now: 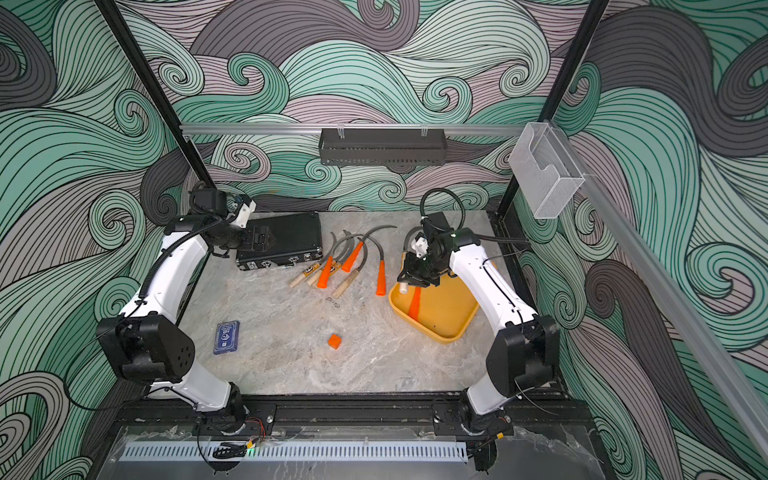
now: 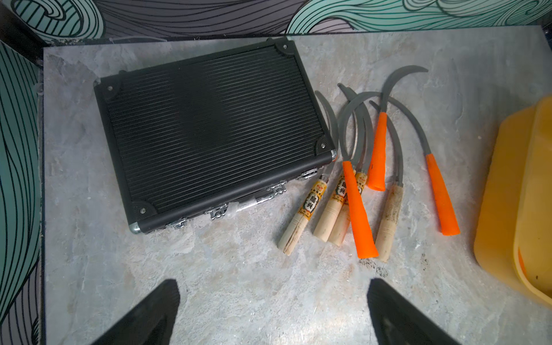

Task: Put small sickles into storage boxes
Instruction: Place the sickle in the storage box.

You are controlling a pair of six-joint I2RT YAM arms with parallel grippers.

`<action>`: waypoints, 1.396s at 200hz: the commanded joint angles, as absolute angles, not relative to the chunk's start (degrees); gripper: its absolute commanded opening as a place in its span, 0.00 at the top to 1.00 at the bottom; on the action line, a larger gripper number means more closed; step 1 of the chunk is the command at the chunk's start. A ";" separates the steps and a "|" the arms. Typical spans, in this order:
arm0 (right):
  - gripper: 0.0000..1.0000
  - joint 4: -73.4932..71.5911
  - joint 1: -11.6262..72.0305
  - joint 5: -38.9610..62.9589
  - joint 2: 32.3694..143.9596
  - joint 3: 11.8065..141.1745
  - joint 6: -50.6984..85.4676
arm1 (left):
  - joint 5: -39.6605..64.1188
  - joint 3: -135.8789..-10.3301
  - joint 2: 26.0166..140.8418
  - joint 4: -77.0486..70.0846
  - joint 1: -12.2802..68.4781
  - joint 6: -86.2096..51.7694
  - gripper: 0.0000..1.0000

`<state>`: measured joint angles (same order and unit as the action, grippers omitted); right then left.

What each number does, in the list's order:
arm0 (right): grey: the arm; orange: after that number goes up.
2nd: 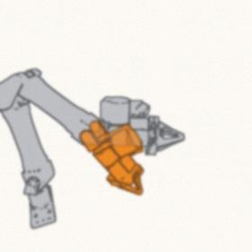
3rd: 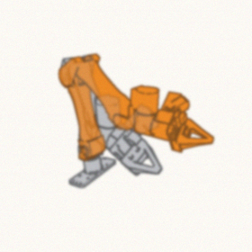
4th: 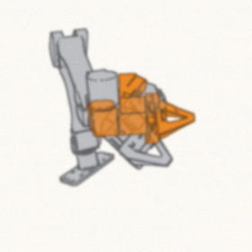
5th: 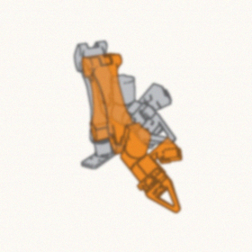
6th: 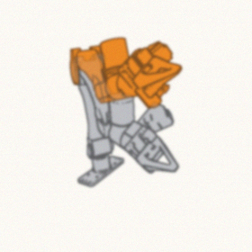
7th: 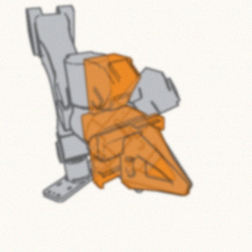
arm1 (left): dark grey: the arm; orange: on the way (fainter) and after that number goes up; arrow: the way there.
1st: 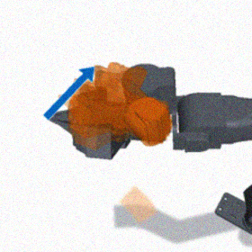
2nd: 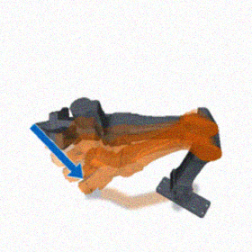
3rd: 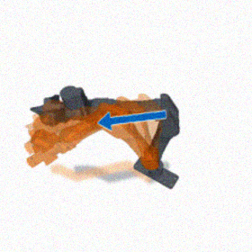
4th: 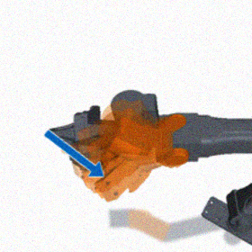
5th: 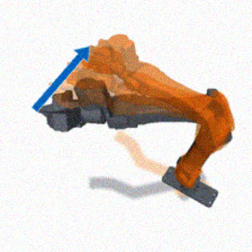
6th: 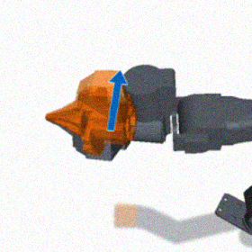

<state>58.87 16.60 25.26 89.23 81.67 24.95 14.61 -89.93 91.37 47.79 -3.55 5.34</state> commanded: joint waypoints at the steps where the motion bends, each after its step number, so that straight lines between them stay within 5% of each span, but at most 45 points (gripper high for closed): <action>1: 1.00 57.49 15.35 23.81 86.83 80.38 25.75 | 17.57 -89.37 89.76 44.30 -2.78 3.67 0.01; 279: 1.00 51.56 10.10 20.11 92.01 70.08 27.07 | 12.75 -93.34 90.09 50.45 -1.76 9.40 0.01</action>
